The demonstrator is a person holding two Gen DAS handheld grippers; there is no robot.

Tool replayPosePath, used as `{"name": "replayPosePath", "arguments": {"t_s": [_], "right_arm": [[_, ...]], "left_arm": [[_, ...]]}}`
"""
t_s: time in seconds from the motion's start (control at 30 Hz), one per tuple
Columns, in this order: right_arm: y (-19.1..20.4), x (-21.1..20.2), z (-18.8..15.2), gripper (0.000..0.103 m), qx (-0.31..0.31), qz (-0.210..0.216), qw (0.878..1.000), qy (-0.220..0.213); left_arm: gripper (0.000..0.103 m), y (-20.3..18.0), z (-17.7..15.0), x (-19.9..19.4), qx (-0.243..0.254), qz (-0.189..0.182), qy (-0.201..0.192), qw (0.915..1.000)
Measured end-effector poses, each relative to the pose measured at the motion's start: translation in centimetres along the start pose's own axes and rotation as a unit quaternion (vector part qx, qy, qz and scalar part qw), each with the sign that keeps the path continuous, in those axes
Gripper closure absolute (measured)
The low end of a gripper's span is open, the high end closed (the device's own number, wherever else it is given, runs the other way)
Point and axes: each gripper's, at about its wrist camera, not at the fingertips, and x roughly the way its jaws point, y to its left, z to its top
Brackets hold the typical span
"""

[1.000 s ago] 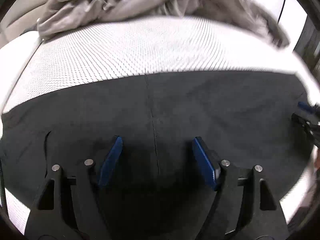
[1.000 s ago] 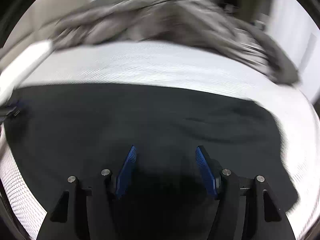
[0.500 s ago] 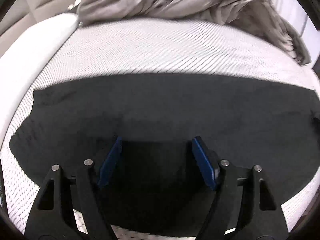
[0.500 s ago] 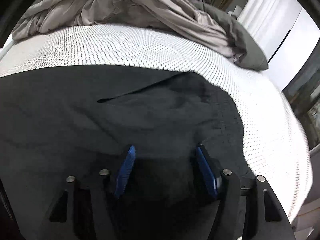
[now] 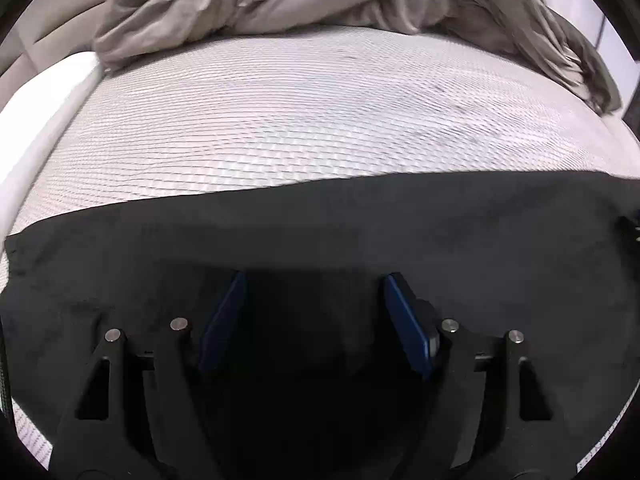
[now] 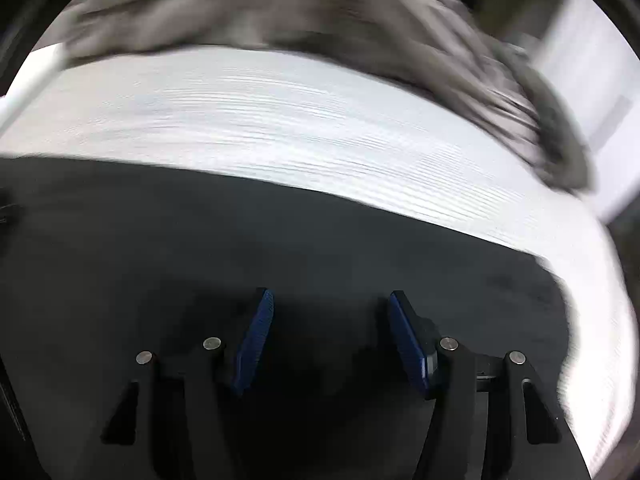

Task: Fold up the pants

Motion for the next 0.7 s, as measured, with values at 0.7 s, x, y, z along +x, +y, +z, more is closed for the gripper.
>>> {"name": "replayPosePath", "arguments": {"t_s": [0.7], "right_arm": [[3.3,-2.5,-3.0,0.044,-0.073,0.103,0.991,-0.032]], "left_arm": [[0.059,7.3,0.0,-0.8,-0.099,0.087,-0.039,0.9904]]}}
